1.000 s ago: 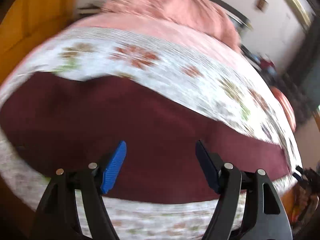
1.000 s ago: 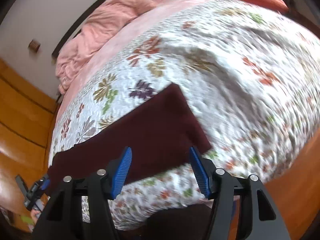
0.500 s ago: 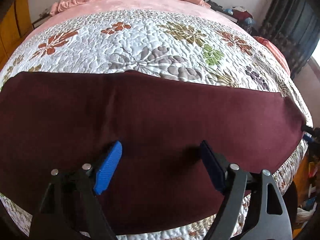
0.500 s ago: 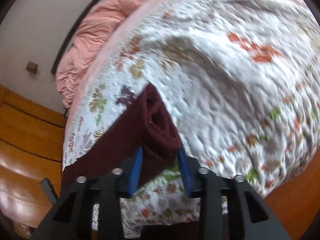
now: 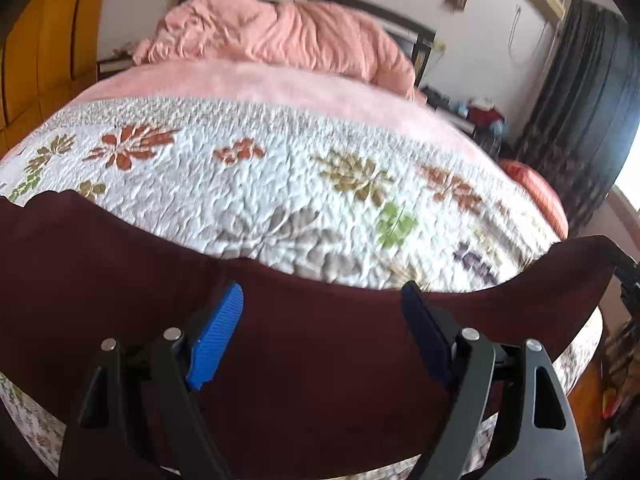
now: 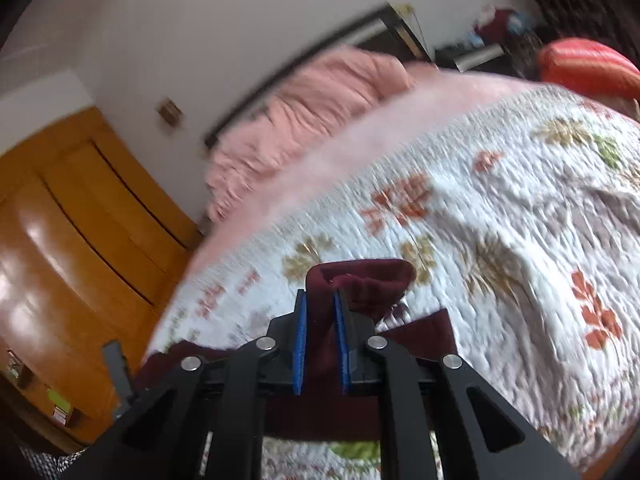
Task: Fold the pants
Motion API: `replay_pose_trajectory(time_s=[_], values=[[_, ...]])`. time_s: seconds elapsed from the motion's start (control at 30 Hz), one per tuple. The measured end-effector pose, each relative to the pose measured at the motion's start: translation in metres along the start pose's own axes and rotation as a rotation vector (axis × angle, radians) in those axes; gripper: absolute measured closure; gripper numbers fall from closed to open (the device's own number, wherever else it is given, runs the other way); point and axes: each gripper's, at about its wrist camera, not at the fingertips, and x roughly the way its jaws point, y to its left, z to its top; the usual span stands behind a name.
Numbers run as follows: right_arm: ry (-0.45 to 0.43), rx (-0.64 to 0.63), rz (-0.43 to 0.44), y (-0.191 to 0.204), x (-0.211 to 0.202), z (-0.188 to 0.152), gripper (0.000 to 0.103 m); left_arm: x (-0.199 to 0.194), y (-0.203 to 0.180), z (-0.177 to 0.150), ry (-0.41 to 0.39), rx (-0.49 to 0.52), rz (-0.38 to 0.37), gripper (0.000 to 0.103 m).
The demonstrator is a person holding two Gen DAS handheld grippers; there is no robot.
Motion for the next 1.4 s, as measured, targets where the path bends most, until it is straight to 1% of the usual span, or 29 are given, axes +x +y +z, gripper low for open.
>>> replay_pose_trajectory(time_s=[0.03, 0.07, 0.1, 0.13, 0.2, 0.23, 0.27, 0.33, 0.4, 0.43, 0.5, 0.53, 0.6, 0.67, 0.73, 0.83, 0.9, 0.93, 1.0, 1.07, 1.1, 1.13, 1.17, 1.2, 1.23, 1.33, 1.4], values=[[-0.001, 0.020, -0.019, -0.009, -0.002, -0.005, 0.090, 0.003, -0.005, -0.002, 0.009, 0.008, 0.002, 0.019], [0.025, 0.051, -0.057, -0.019, 0.002, -0.009, 0.090, 0.008, -0.010, -0.007, 0.035, 0.031, 0.009, 0.019], [0.095, 0.112, -0.130, -0.041, 0.012, -0.021, 0.090, 0.016, -0.015, -0.014, 0.066, 0.057, 0.017, 0.019], [0.153, 0.157, -0.177, -0.058, 0.019, -0.031, 0.090, 0.028, -0.020, -0.023, 0.111, 0.081, 0.025, 0.019], [0.251, 0.224, -0.236, -0.085, 0.033, -0.051, 0.090, 0.045, -0.025, -0.038, 0.198, 0.112, 0.039, 0.019], [0.258, 0.243, -0.244, -0.096, 0.033, -0.060, 0.084, 0.053, -0.026, -0.044, 0.241, 0.133, 0.050, 0.019], [0.252, 0.260, -0.236, -0.100, 0.029, -0.064, 0.073, 0.057, -0.029, -0.050, 0.236, 0.170, 0.074, 0.018], [0.235, 0.261, -0.246, -0.100, 0.019, -0.064, 0.062, 0.055, -0.033, -0.054, 0.211, 0.213, 0.086, 0.018], [0.230, 0.237, -0.260, -0.095, 0.009, -0.062, 0.062, 0.052, -0.030, -0.050, 0.227, 0.184, 0.067, 0.018], [0.236, 0.236, -0.252, -0.092, 0.005, -0.062, 0.062, 0.049, -0.028, -0.046, 0.236, 0.147, 0.047, 0.018], [0.250, 0.282, -0.168, -0.085, 0.001, -0.066, 0.062, 0.042, -0.026, -0.042, 0.239, 0.105, 0.015, 0.018], [0.261, 0.311, -0.125, -0.083, 0.001, -0.068, 0.061, 0.037, -0.026, -0.041, 0.234, 0.095, -0.002, 0.018], [0.296, 0.351, -0.078, -0.082, 0.005, -0.077, 0.058, 0.034, -0.029, -0.043, 0.229, 0.102, -0.015, 0.017], [0.335, 0.399, -0.065, -0.084, 0.016, -0.086, 0.047, 0.032, -0.030, -0.045, 0.236, 0.115, -0.016, 0.017], [0.338, 0.444, -0.084, -0.090, 0.024, -0.092, 0.048, 0.033, -0.026, -0.047, 0.248, 0.112, -0.010, 0.017], [0.298, 0.559, -0.048, -0.106, 0.031, -0.095, 0.048, 0.036, -0.014, -0.047, 0.270, 0.082, -0.005, 0.017], [0.283, 0.591, -0.030, -0.110, 0.040, -0.091, 0.045, 0.036, -0.008, -0.048, 0.275, 0.069, 0.002, 0.017], [0.278, 0.592, -0.026, -0.109, 0.042, -0.089, 0.043, 0.035, -0.005, -0.047, 0.271, 0.066, 0.006, 0.017], [0.258, 0.592, -0.018, -0.106, 0.048, -0.084, 0.044, 0.034, -0.001, -0.046, 0.266, 0.061, 0.013, 0.017], [0.237, 0.592, 0.000, -0.105, 0.052, -0.082, 0.060, 0.034, 0.003, -0.044, 0.267, 0.048, 0.010, 0.017], [0.232, 0.602, 0.011, -0.105, 0.055, -0.081, 0.061, 0.034, 0.005, -0.044, 0.268, 0.042, 0.012, 0.017], [0.227, 0.620, 0.040, -0.105, 0.058, -0.080, 0.061, 0.034, 0.008, -0.044, 0.268, 0.037, 0.017, 0.017], [0.230, 0.632, 0.066, -0.105, 0.060, -0.081, 0.058, 0.034, 0.010, -0.044, 0.267, 0.035, 0.020, 0.016], [0.248, 0.637, 0.073, -0.103, 0.063, -0.082, 0.057, 0.035, 0.011, -0.044, 0.267, 0.032, 0.022, 0.016], [0.277, 0.633, 0.062, -0.100, 0.067, -0.085, 0.057, 0.035, 0.013, -0.044, 0.268, 0.028, 0.021, 0.016], [0.330, 0.550, 0.003, -0.083, 0.066, -0.093, 0.057, 0.035, 0.015, -0.044, 0.266, 0.029, 0.022, 0.015], [0.339, 0.518, -0.002, -0.071, 0.064, -0.099, 0.054, 0.035, 0.013, -0.045, 0.263, 0.033, 0.024, 0.014]])
